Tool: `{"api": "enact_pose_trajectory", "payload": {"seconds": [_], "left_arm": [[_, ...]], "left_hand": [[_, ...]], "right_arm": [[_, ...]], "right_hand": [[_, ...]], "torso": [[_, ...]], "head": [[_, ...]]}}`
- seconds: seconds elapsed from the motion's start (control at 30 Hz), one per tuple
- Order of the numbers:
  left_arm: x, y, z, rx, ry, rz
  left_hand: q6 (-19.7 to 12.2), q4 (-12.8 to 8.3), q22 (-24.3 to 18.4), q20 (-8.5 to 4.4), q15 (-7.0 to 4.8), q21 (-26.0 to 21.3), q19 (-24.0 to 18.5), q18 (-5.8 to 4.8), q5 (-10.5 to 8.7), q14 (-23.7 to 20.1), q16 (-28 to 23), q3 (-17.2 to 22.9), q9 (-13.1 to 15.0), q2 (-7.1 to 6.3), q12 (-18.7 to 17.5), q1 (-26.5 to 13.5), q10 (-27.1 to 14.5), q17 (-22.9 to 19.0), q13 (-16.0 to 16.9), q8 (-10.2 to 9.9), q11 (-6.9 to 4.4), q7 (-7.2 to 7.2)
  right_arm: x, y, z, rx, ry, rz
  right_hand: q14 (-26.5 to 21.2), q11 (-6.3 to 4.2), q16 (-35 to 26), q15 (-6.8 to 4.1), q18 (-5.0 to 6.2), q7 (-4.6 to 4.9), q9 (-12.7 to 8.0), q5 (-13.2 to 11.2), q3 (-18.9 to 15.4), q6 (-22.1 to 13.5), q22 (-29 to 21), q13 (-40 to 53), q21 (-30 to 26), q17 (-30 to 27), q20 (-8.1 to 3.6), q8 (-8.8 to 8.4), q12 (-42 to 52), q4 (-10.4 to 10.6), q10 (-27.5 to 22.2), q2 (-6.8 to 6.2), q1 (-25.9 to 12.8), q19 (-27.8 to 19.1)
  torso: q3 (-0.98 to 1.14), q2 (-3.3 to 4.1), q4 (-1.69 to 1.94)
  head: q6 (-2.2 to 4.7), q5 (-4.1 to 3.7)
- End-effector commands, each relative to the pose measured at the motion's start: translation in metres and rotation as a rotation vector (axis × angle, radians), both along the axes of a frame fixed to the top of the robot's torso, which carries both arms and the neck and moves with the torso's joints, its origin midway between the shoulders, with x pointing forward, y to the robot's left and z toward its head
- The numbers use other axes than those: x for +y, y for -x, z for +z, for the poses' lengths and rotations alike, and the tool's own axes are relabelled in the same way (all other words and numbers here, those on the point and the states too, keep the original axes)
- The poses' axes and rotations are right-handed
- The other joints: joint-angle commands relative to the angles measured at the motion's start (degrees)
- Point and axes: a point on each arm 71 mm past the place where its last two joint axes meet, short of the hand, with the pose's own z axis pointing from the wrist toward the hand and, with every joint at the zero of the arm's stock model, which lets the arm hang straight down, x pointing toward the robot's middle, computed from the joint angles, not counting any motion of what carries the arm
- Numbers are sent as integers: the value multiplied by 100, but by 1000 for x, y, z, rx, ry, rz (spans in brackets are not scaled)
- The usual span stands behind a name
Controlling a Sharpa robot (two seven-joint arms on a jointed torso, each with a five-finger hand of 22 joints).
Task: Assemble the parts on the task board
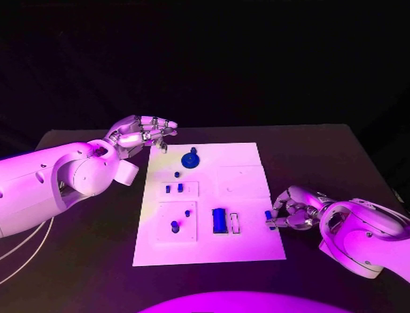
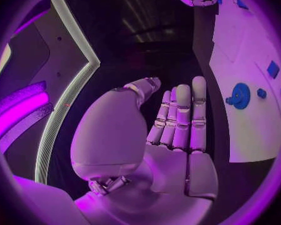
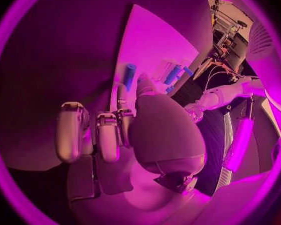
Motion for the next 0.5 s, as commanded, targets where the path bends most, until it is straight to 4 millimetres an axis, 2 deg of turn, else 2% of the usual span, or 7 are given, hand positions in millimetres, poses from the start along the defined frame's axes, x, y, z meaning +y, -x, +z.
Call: {"api": "enact_pose_trajectory", "payload": {"seconds": [0.03, 0.37, 0.43, 0.5], "left_arm": [[-2, 1, 1, -2, 17, -18], [-2, 1, 1, 1, 16, -21], [-2, 1, 1, 2, 16, -22], [-2, 1, 1, 3, 17, -23]], "left_hand": [[-52, 20, -8, 10, 9, -38, -45, 86, 16, -33, -3, -10, 3, 4, 28, -41, -35, -9, -8, 6, -5, 0], [-51, 17, -10, 10, 8, -41, -45, 87, 19, -34, -1, -7, 4, 9, 30, -32, -36, -9, -8, 8, -6, -2], [-51, 17, -10, 10, 8, -41, -45, 87, 19, -34, -1, -7, 4, 9, 30, -32, -36, -9, -8, 8, -6, -2], [-51, 17, -10, 10, 8, -41, -45, 87, 19, -34, -1, -7, 4, 9, 30, -32, -36, -9, -8, 8, -6, -2]], "right_arm": [[2, 1, -4, 2, 48, 27], [9, -1, -17, 16, 124, 71], [11, 0, -20, 23, 138, 80], [12, 0, -21, 24, 143, 83]], "right_hand": [[531, -8, 13, 10, -14, 0, 10, 8, 30, 52, 1141, 956, 36, 1225, 12, 30, -1, 8, 192, 20, -47, 220], [529, -33, 9, -12, -13, -27, 17, 11, 80, 86, 1142, 951, 29, 1217, -4, 39, -12, -12, 189, 16, 42, 220], [532, -46, 14, -24, -16, -41, 21, 12, 121, 102, 1149, 952, 44, 1230, -16, 42, -12, -21, 190, 11, 121, 225], [531, -70, 12, -50, -15, -67, 14, 26, 280, 112, 1152, 953, 38, 1225, -39, 28, -15, -63, 189, 35, 379, 225]], "torso": [[-5, 0, -3], [-5, -2, 5], [-7, -4, 2], [-7, -2, -1]], "head": [[-12, 5], [-31, 9], [-30, 9], [-28, 8]]}}
